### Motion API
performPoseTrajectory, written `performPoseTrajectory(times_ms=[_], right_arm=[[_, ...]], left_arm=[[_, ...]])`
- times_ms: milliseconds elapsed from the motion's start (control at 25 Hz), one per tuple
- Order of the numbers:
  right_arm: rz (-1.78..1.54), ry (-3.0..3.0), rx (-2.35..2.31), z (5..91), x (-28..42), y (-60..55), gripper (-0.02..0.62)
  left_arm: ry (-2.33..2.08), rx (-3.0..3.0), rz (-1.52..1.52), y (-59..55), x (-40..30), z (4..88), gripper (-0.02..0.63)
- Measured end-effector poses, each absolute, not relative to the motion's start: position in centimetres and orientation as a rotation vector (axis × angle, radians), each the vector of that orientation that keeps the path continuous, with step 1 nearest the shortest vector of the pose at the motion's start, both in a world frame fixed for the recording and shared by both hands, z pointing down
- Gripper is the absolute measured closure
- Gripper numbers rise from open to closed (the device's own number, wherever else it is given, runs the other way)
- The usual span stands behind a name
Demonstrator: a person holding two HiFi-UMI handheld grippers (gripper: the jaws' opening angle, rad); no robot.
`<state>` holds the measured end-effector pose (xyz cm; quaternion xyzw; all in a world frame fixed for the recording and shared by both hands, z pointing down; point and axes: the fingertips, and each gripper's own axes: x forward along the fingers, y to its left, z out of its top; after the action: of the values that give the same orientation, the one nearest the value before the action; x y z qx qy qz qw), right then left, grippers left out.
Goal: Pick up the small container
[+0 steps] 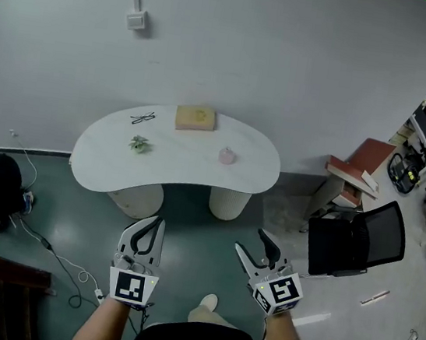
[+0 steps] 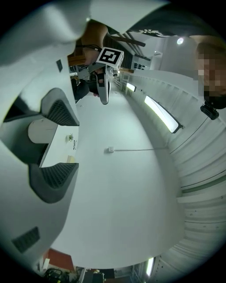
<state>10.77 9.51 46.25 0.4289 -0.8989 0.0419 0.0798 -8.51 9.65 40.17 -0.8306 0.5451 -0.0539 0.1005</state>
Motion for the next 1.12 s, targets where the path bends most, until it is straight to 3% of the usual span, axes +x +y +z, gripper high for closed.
performPoseTrajectory(times_ms=[640, 1120], right_arm=[[0.089, -2.745, 1.164, 45.0, 15.1, 1.8, 0.344], [0.095, -2.765, 1.124, 45.5, 13.5, -0.5, 0.344]], left_arm=[[1.752, -2.413, -0.198, 2.0, -5.5, 39.4, 0.603], [1.783, -2.398, -0.203, 0.6, -6.6, 40.1, 0.601]])
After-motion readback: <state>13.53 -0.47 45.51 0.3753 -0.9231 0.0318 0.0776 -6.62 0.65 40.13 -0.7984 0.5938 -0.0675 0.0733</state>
